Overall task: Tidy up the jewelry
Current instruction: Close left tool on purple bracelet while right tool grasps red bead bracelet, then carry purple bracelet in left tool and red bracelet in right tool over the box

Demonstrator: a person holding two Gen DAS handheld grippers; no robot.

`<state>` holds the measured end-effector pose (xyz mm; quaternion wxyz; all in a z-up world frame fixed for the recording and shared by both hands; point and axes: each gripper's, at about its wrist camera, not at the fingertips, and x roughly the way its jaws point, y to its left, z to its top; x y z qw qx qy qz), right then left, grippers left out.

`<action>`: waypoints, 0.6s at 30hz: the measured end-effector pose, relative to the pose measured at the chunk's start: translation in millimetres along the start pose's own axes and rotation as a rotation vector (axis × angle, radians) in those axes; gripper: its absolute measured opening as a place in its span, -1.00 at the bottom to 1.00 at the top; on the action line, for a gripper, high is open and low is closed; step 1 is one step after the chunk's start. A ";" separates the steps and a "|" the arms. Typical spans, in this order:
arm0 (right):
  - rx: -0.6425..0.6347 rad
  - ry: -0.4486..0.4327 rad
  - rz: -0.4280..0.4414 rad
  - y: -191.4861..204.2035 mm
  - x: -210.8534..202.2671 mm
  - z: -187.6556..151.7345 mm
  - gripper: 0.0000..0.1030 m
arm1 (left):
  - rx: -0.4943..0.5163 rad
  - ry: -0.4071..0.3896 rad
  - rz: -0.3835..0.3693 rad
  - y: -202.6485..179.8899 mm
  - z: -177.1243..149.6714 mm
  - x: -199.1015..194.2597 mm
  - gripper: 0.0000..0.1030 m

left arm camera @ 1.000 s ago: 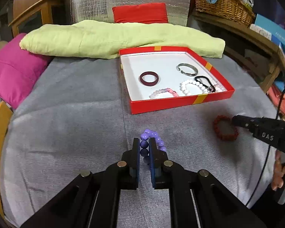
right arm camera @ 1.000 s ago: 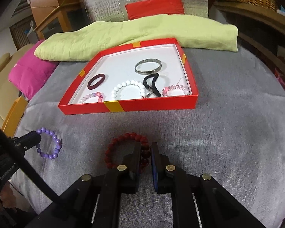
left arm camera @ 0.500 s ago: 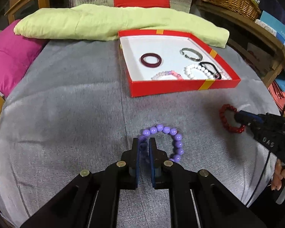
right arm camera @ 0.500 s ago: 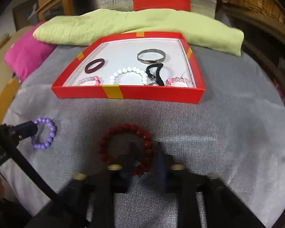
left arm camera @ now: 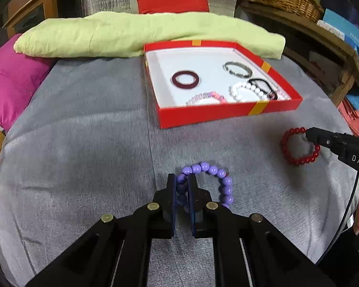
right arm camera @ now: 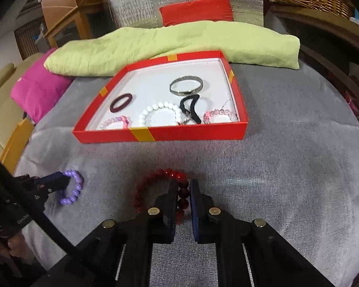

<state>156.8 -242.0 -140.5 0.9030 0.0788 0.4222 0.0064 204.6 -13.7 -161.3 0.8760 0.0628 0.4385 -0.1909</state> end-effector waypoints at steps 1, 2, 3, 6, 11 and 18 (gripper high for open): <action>0.005 -0.009 0.005 -0.6 -2.5 0.9 -0.80 | -0.007 -0.015 -0.005 0.5 1.5 -3.8 -0.82; 0.008 -0.017 0.010 -0.4 -4.2 1.9 -0.80 | -0.012 -0.028 -0.012 0.7 2.7 -7.2 -0.82; 0.010 -0.024 0.016 -0.2 -5.9 2.8 -0.80 | -0.015 -0.038 -0.016 0.8 4.2 -9.5 -0.82; 0.010 -0.052 0.033 1.5 -11.8 5.3 -0.80 | -0.022 -0.078 -0.028 -0.6 8.4 -19.1 -0.82; 0.015 -0.099 0.063 4.3 -21.3 9.4 -0.80 | -0.033 -0.136 -0.044 -4.3 17.3 -29.7 -0.82; 0.020 -0.152 0.102 7.4 -32.1 14.3 -0.80 | -0.055 -0.190 -0.056 -1.3 27.7 -35.4 -0.82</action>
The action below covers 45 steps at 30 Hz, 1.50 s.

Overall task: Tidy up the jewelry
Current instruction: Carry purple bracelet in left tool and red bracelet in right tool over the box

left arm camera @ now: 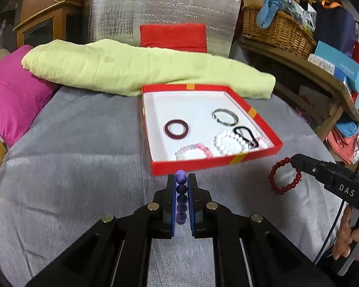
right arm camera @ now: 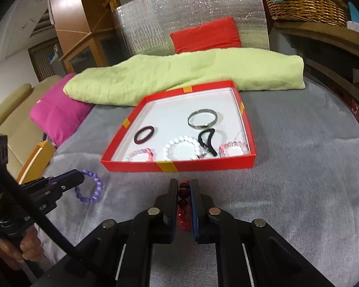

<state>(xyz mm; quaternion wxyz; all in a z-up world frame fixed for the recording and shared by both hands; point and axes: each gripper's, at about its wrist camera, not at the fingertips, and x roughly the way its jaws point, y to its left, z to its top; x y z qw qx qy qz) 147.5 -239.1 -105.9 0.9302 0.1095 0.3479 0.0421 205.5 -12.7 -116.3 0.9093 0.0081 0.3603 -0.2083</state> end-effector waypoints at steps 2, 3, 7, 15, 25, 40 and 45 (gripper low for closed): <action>0.009 -0.016 0.013 0.2 -2.9 2.4 -0.80 | -0.002 -0.012 0.003 -0.4 2.6 -0.1 -0.82; 0.014 -0.024 0.021 0.6 -4.3 3.8 -0.80 | -0.005 -0.018 0.000 -0.8 4.0 -0.1 -0.82; 0.024 -0.044 0.048 3.9 -8.3 6.8 -0.80 | 0.000 -0.039 0.015 -3.8 9.9 0.4 -0.82; 0.037 -0.051 0.069 7.9 -7.6 8.6 -0.80 | -0.002 -0.060 0.027 -5.1 16.2 -0.2 -0.82; 0.060 -0.092 0.129 10.8 -11.5 23.4 -0.80 | -0.015 -0.088 0.041 0.4 26.5 -0.6 -0.82; 0.123 -0.108 0.154 6.4 11.4 59.3 -0.80 | -0.028 -0.159 0.007 7.5 52.2 12.6 -0.82; 0.138 -0.100 0.157 7.1 29.7 73.5 -0.80 | -0.025 -0.173 0.012 10.8 58.9 17.4 -0.82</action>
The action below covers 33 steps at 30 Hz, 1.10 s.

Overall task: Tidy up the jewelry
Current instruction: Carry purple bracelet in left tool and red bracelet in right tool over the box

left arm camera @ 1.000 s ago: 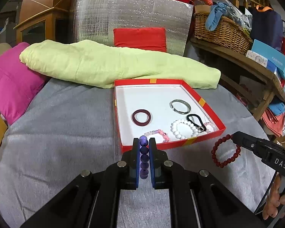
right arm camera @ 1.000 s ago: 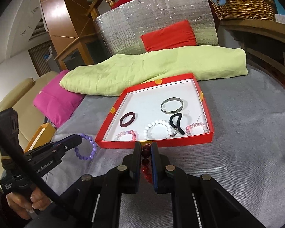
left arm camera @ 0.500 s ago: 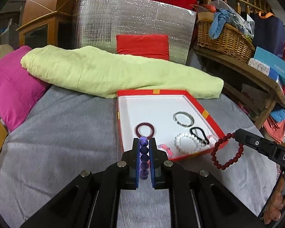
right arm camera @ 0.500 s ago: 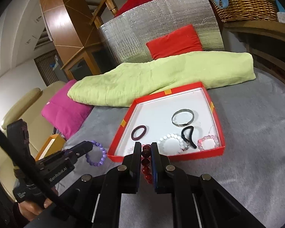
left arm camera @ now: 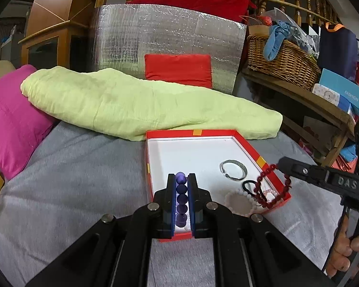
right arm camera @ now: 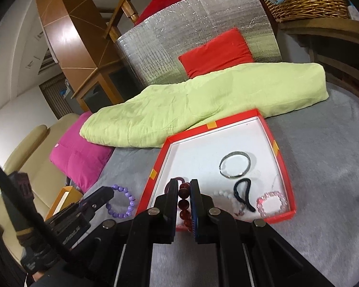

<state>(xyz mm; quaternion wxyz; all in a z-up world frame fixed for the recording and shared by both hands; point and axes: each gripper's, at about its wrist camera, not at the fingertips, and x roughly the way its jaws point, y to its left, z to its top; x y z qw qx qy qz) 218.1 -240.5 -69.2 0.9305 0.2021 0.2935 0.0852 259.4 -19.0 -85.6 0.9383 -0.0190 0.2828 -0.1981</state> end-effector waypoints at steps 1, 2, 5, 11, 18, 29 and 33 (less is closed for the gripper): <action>0.003 -0.001 0.000 0.1 3.4 2.9 -0.80 | -0.002 0.000 0.001 1.1 0.8 1.3 -0.82; 0.007 -0.003 0.001 0.1 7.2 5.8 -0.80 | -0.005 -0.001 0.002 2.4 1.8 3.5 -0.82; 0.016 -0.002 -0.001 0.2 20.8 13.9 -0.80 | -0.010 0.005 0.004 5.2 5.8 11.7 -0.82; 0.046 0.004 -0.006 -3.2 49.7 28.2 -0.80 | -0.039 0.012 -0.018 17.2 17.9 29.8 -0.82; 0.090 0.002 0.001 -9.0 77.2 45.7 -0.80 | -0.049 0.035 -0.043 28.4 33.5 59.2 -0.82; 0.131 -0.006 0.005 -17.2 109.3 66.1 -0.80 | -0.009 0.075 -0.112 16.2 52.0 95.4 -0.82; 0.152 -0.004 0.010 -23.4 120.0 71.8 -0.80 | -0.010 0.093 -0.130 12.4 52.7 107.5 -0.82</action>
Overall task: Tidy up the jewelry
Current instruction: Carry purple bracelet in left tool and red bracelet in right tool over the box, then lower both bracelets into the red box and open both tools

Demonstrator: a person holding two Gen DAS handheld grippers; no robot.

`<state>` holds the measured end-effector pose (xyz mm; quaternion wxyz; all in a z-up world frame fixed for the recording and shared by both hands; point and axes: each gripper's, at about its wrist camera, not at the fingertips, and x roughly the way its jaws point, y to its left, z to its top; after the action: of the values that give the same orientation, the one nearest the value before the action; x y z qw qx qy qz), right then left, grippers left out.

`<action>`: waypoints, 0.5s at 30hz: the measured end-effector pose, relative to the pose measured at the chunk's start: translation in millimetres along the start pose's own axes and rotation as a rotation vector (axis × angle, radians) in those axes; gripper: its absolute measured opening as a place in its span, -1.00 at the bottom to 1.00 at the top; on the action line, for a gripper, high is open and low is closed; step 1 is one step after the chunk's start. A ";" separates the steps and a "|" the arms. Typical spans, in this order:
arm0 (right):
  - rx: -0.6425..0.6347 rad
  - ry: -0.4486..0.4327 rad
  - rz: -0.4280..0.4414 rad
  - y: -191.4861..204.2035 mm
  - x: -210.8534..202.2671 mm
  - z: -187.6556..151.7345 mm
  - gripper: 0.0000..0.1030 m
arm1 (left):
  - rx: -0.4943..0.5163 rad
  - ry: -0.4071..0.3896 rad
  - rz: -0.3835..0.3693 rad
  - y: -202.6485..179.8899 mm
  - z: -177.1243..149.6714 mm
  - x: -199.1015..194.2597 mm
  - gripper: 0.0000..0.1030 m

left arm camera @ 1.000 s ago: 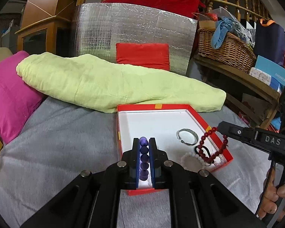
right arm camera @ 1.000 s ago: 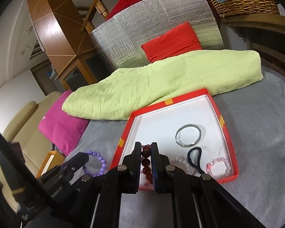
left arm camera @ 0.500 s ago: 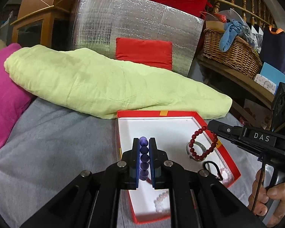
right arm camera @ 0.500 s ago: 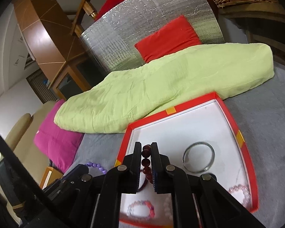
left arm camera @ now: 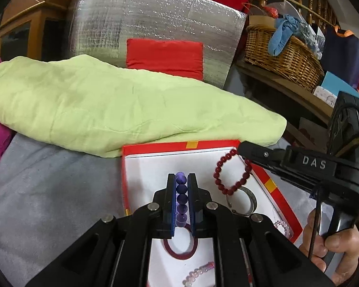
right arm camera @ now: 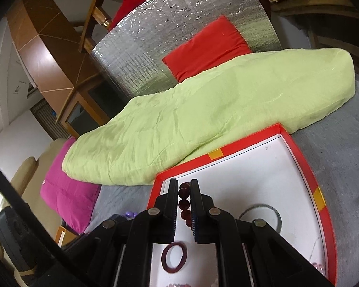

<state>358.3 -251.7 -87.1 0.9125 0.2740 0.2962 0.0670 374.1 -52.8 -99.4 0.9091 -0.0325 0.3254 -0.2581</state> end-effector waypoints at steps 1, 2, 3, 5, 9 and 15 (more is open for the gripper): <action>0.003 0.000 0.001 -1.1 0.9 0.8 -0.80 | 0.005 0.005 -0.002 -1.1 0.3 2.5 -0.82; 0.006 -0.001 0.004 -2.2 3.8 2.4 -0.80 | 0.010 0.009 -0.004 -2.4 -0.2 5.1 -0.82; 0.007 -0.001 0.006 -2.6 6.0 3.4 -0.80 | 0.015 0.016 -0.004 -3.7 -0.9 8.1 -0.82; 0.004 0.003 0.009 -3.5 11.5 4.6 -0.80 | 0.022 0.038 0.002 -4.5 -2.5 15.0 -0.82; 0.022 0.009 0.014 -6.7 23.3 5.3 -0.80 | 0.022 0.049 0.010 -3.9 -0.1 21.5 -0.82; 0.040 0.016 0.041 -9.8 37.8 7.6 -0.79 | 0.028 0.050 0.001 -4.1 6.9 31.2 -0.82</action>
<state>393.2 -252.7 -106.3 0.9030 0.2976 0.2990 0.0821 396.9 -72.4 -110.9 0.9012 -0.0133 0.3444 -0.2629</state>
